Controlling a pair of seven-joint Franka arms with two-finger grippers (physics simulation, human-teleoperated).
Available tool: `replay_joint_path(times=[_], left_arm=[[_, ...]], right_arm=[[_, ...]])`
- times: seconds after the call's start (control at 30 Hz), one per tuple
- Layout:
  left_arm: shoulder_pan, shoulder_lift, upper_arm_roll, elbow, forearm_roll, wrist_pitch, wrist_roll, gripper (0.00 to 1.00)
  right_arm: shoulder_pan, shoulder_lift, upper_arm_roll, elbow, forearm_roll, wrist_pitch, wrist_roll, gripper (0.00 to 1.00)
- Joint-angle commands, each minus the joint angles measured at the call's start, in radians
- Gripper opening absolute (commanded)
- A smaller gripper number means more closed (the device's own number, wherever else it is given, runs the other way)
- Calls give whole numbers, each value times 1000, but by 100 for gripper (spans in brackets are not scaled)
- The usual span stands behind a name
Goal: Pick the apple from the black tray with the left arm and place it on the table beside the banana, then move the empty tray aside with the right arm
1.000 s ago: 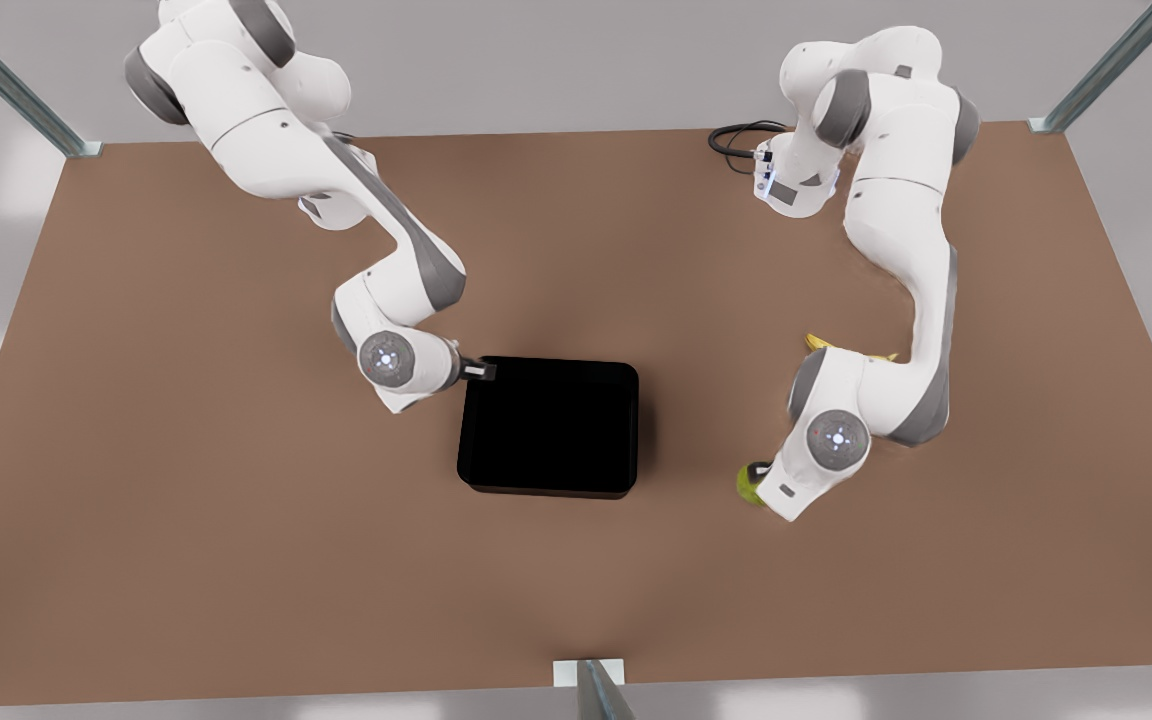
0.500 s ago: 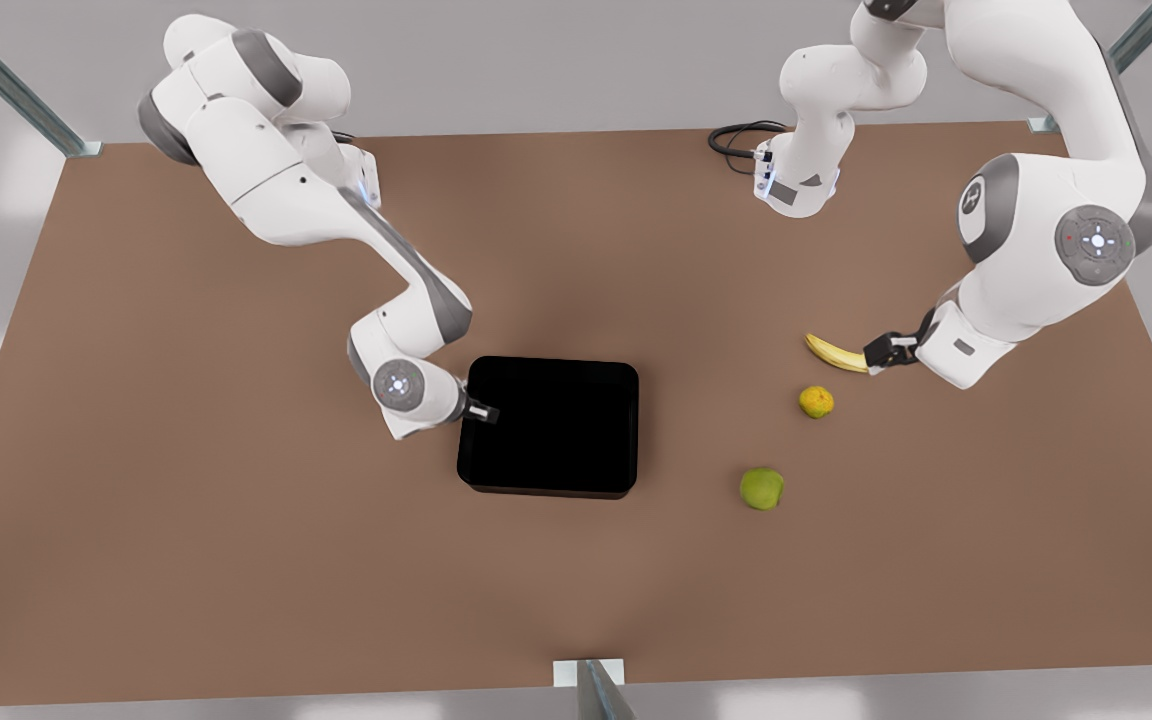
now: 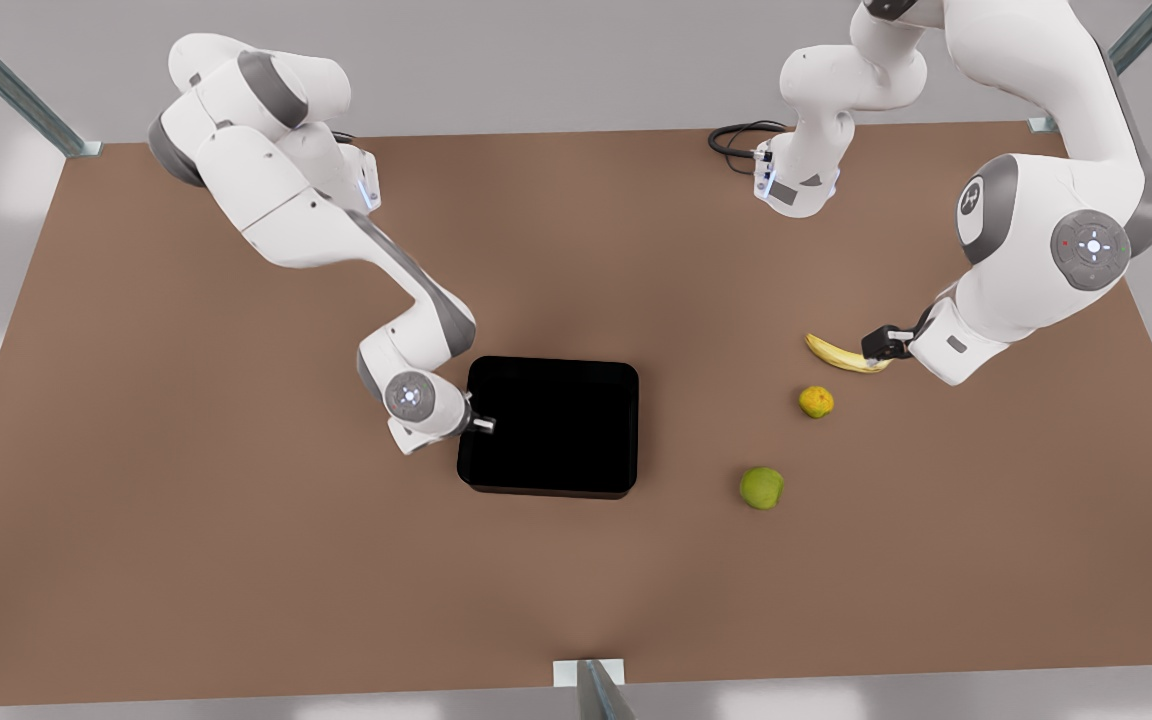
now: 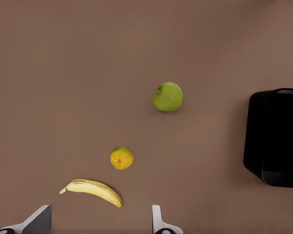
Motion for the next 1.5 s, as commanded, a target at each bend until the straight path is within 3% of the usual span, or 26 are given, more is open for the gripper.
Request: replay_joint_path(times=[0.0,0.17,0.67,0.93,1.07,1.13,1.33,1.47], left_arm=[[0,1,0,1,2,-1,54,100],[-1,1,0,3,8,0,52,100],[-6,-1,0,0,18,-1,54,100],[-6,-1,0,1,18,-3,54,100],[-6,1,0,0,18,-3,54,100],[-6,1,0,0,18,-3,54,100],[-6,1,0,0,18,-3,54,100],[-6,-1,0,0,18,-3,54,100]], right_arm=[[0,6,0,4,-1,6,-26,65],[0,7,2,12,2,4,-52,29],[0,-76,22,33,6,-67,-54,20],[-11,-182,-12,185,9,-419,-287,19],[-11,-205,-141,251,14,-524,-568,19],[-11,-205,-234,252,54,-524,-726,19],[-12,-200,-400,268,71,-515,-1032,18],[-26,-113,-521,331,92,-442,-1273,18]])
